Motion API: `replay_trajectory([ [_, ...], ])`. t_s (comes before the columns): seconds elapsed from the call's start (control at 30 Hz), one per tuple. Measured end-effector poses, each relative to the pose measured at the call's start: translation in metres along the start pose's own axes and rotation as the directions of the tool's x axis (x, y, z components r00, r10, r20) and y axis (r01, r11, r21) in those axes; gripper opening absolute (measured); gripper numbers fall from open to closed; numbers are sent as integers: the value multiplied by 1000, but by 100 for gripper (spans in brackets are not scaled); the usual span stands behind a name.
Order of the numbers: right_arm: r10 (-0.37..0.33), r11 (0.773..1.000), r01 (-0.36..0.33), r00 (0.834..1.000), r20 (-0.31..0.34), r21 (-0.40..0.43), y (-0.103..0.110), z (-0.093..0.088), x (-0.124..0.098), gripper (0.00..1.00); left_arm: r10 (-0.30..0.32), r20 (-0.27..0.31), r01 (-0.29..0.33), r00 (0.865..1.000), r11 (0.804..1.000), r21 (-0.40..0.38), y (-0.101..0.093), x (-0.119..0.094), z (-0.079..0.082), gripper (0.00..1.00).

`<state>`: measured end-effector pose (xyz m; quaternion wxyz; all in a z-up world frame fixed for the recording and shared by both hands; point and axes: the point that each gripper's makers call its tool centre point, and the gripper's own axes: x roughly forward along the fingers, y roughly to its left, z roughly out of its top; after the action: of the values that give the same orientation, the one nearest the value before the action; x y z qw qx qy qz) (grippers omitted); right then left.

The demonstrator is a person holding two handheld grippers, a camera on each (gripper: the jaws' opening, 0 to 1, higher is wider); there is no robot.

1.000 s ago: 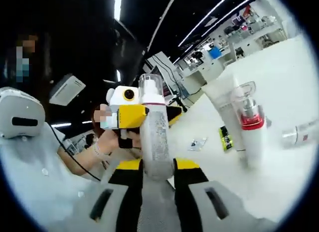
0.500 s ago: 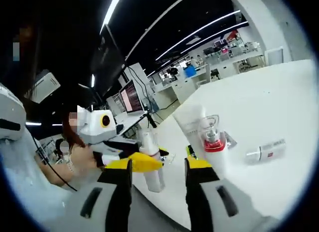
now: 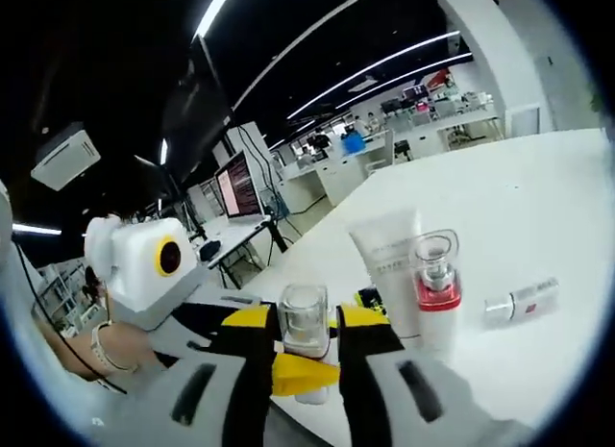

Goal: Arrange the skincare products in the storage area until every visible bottle or jar stands upright without overlapping.

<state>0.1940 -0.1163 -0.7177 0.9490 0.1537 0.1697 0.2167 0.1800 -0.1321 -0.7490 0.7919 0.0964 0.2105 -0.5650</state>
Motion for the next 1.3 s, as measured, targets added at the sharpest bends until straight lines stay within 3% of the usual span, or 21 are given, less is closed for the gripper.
replay_trajectory([
  [0.17,9,1000,-9,1000,-3,-20,5,0,1,20,7,-3,-7,1000,1000,16,1,-6,0,18],
  [0.37,113,993,-113,994,6,-31,12,4,-9,19,-119,42,119,992,993,9,-10,-14,6,18],
  [0.43,155,985,-155,988,-4,-78,15,4,-13,18,-157,48,156,986,987,38,-15,-15,7,19],
  [0.47,187,974,-188,982,-21,-123,18,3,-16,18,-197,48,195,979,979,52,-20,-14,8,19],
  [0.57,217,965,-221,975,-43,-144,19,2,-21,18,-296,45,292,954,953,84,-29,-15,7,21],
  [0.67,324,923,-331,944,-65,-195,27,4,-29,18,-430,28,425,902,898,113,-39,-18,6,23],
  [0.7,375,895,-384,923,-85,-226,33,4,-33,18,-455,26,448,890,885,128,-41,-19,6,25],
  [0.73,394,884,-403,915,-87,-236,35,6,-35,18,-470,34,461,882,876,140,-43,-19,8,27],
  [0.77,430,864,-440,898,-99,-245,39,7,-37,19,-500,39,489,865,858,155,-46,-19,10,28],
  [0.83,465,844,-472,881,-94,-255,41,11,-38,19,-553,27,539,833,822,184,-55,-21,10,23],
  [0.9,484,826,-490,870,-96,-278,41,13,-39,19,-541,24,529,840,829,179,-53,-17,10,22],
  [1.0,486,826,-489,870,-87,-279,40,14,-38,19,-557,44,544,830,823,163,-53,-16,12,22],
  [1.1,399,868,-403,914,-74,-291,31,11,-33,19,-539,42,527,841,835,158,-50,-9,9,21],
  [1.17,300,908,-306,952,-65,-286,21,7,-28,19,-494,25,486,869,862,144,-44,-1,5,21],
  [1.2,239,924,-247,969,-62,-293,15,4,-25,19,-450,9,443,893,883,152,-37,5,2,21],
  [1.3,142,942,-158,987,-75,-297,9,-4,-21,21,-347,-43,349,937,920,175,-30,13,-9,21],
])
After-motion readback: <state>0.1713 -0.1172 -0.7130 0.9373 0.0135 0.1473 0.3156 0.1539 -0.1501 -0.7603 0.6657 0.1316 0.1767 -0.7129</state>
